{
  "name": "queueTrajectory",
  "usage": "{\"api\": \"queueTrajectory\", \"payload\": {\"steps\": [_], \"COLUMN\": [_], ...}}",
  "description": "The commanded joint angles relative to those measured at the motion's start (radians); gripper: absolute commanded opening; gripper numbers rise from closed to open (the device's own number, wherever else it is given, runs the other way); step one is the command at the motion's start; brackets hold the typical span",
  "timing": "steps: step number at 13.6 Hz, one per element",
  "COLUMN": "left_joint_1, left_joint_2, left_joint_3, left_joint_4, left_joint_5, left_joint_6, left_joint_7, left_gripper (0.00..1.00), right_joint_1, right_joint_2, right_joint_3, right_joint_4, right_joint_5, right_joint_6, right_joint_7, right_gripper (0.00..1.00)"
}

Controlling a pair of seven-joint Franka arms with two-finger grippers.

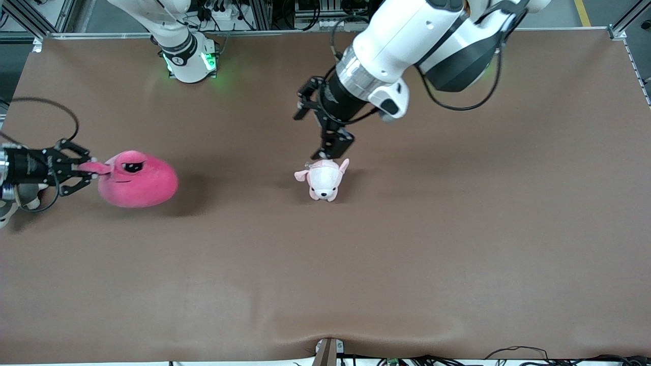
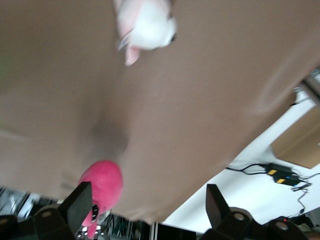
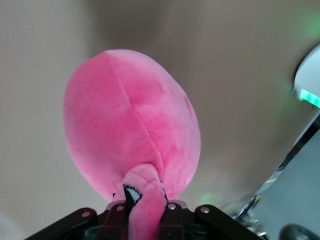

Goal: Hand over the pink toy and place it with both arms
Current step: 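Carry the pink toy away with the right gripper while the left gripper withdraws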

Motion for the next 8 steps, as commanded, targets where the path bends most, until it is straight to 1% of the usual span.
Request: {"api": "queueTrajectory", "payload": {"steps": [1, 3, 4, 6, 7, 8], "left_joint_1": [0.073, 0.135, 0.162, 0.218, 0.242, 0.268], "left_joint_2": [-0.039, -0.056, -0.062, -0.089, -0.094, -0.106], "left_joint_3": [-0.003, -0.001, 0.000, 0.000, 0.000, 0.000], "left_joint_4": [-0.005, -0.008, -0.006, -0.008, -0.008, -0.008], "left_joint_5": [0.039, 0.049, 0.053, 0.067, 0.076, 0.091], "left_joint_6": [-0.094, -0.185, -0.236, -0.310, -0.360, -0.408], "left_joint_7": [0.211, 0.426, 0.548, 0.755, 0.849, 0.952], "left_gripper": [1.00, 1.00, 1.00, 1.00, 1.00, 1.00], "right_joint_1": [-0.075, -0.104, -0.101, -0.101, -0.095, -0.093], "right_joint_2": [0.143, 0.226, 0.232, 0.225, 0.217, 0.211], "right_joint_3": [0.024, 0.026, 0.026, 0.027, 0.029, 0.029], "right_joint_4": [0.037, 0.040, 0.043, 0.051, 0.072, 0.125], "right_joint_5": [-0.029, -0.012, -0.018, -0.019, -0.024, -0.024], "right_joint_6": [0.056, 0.098, 0.119, 0.115, 0.095, 0.034], "right_joint_7": [-0.143, -0.243, -0.251, -0.245, -0.249, -0.248], "right_gripper": [0.00, 0.00, 0.14, 1.00, 1.00, 1.00]}}
